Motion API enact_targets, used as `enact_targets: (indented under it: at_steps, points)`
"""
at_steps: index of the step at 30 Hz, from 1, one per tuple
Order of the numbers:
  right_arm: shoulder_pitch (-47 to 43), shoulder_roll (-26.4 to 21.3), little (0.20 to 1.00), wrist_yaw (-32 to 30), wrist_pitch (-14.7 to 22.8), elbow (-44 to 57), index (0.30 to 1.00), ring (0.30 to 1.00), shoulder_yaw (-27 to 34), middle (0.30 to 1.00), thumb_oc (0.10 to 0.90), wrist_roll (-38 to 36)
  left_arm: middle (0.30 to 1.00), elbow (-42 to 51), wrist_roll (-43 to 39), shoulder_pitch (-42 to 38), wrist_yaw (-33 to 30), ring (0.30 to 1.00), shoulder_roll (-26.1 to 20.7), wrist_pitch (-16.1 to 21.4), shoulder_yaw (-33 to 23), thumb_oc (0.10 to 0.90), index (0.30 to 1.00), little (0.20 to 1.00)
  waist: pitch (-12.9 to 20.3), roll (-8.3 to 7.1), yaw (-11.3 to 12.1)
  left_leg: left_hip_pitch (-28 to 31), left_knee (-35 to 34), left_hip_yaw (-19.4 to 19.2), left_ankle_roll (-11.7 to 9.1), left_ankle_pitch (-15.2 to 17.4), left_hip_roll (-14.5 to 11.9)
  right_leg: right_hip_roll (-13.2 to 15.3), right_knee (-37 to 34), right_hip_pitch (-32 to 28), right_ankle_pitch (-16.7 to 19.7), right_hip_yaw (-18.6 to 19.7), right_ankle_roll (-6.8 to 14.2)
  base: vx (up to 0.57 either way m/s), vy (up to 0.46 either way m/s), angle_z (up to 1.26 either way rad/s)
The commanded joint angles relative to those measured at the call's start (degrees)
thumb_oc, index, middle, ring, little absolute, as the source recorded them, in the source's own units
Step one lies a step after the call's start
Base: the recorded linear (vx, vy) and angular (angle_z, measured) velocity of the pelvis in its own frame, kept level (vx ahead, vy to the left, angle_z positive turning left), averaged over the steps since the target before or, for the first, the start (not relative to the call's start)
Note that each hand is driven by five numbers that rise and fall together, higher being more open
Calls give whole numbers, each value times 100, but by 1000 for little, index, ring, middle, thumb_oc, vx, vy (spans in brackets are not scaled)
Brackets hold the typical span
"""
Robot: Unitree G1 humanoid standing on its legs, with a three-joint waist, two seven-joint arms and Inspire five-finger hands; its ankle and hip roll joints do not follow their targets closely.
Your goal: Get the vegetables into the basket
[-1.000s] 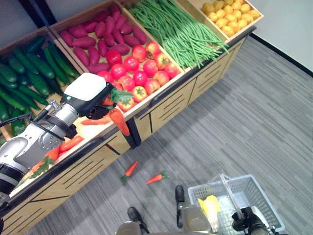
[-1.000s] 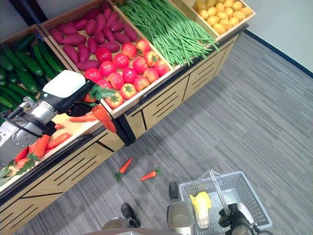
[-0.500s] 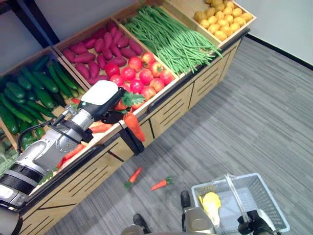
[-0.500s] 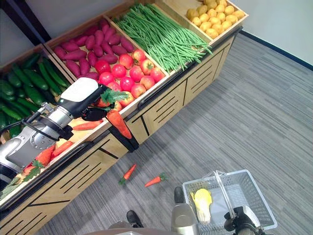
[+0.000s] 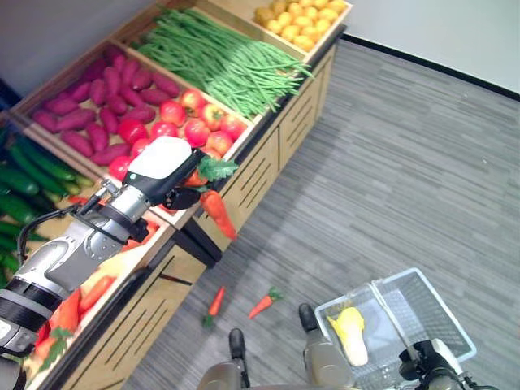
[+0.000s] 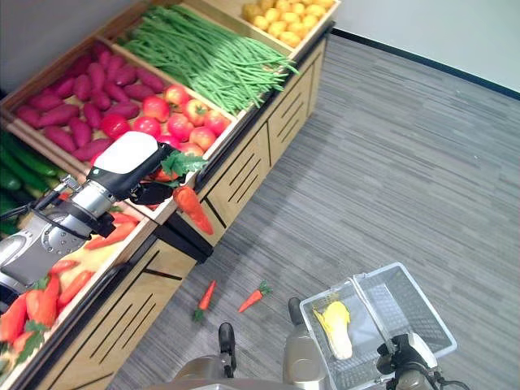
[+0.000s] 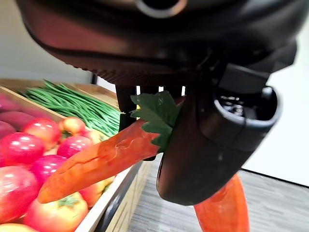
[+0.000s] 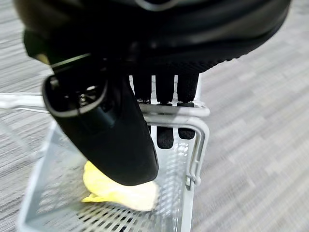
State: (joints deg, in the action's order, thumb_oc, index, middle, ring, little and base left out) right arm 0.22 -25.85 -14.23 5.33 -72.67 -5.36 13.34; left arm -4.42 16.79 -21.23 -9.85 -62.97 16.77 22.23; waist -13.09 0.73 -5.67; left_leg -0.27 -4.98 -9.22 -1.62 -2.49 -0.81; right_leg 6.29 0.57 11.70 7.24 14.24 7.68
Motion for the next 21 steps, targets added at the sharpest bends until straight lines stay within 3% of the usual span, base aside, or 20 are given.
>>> enact_targets:
  at_steps: [1,5,6,8,12,16,17,20,21]
  points:
    - [88,-327,300,-231,-30,-11,300,300,-13,300,400,-57,300,254,-295,-529,-442,300,-340,184,-985,400,300,300,183,-102,-46,-207,372,-200,-111,166,-120,-6,398,-63,-157,-131,305,-19,116,-53]
    - [32,-252,300,-254,-24,5,300,300,2,300,400,-56,300,278,-182,-452,-462,300,-380,195,-1074,400,300,300,101,-220,-96,-171,342,-592,-26,225,-4,103,366,199,276,-45,529,-114,182,-38]
    - [-17,-203,300,-271,-7,36,300,300,11,300,400,-90,300,272,-176,-372,-501,300,-397,165,-1169,400,300,300,27,-168,66,-193,385,-784,3,243,-126,294,687,217,6,-833,391,-142,73,-78]
    - [-28,-186,300,-283,4,53,300,300,15,300,400,-81,300,261,-161,-279,-493,300,-419,153,-1281,400,300,300,45,-133,103,-235,424,-917,-9,211,-228,425,956,88,-210,-1329,310,-134,62,-95]
    - [-5,-184,300,-307,1,13,300,300,29,300,400,-71,300,267,-154,-236,-463,300,-459,131,-1359,400,300,300,129,-156,166,-261,440,-1101,-3,182,-298,458,1176,-147,-423,-1468,278,-90,19,-47]
    - [6,-200,300,-308,-37,16,300,300,66,300,400,-51,300,292,-150,-145,-431,300,-494,109,-1439,400,300,300,273,-257,349,-289,455,-1377,-54,157,-333,630,793,-491,-320,-1789,347,-46,-64,-46]
    - [-15,-198,300,-335,-60,49,300,300,44,300,400,16,300,332,-141,-52,-418,300,-499,106,-1507,400,300,300,293,-295,431,-282,453,-1532,-105,107,-381,665,567,-517,-263,-2040,363,-16,-111,-61]
    - [-3,-184,300,-334,-63,58,300,300,26,300,400,34,300,335,-115,19,-421,300,-509,101,-1555,400,300,300,310,-296,425,-283,457,-1585,-128,71,-417,628,469,-535,-289,-2077,359,-4,-101,-35]
    - [71,-176,300,-318,-58,85,300,300,10,300,400,48,300,346,-125,70,-406,300,-460,115,-1561,400,300,300,340,-270,374,-275,382,-1664,-217,-83,-498,489,276,-572,-352,-2050,323,14,-183,-11]
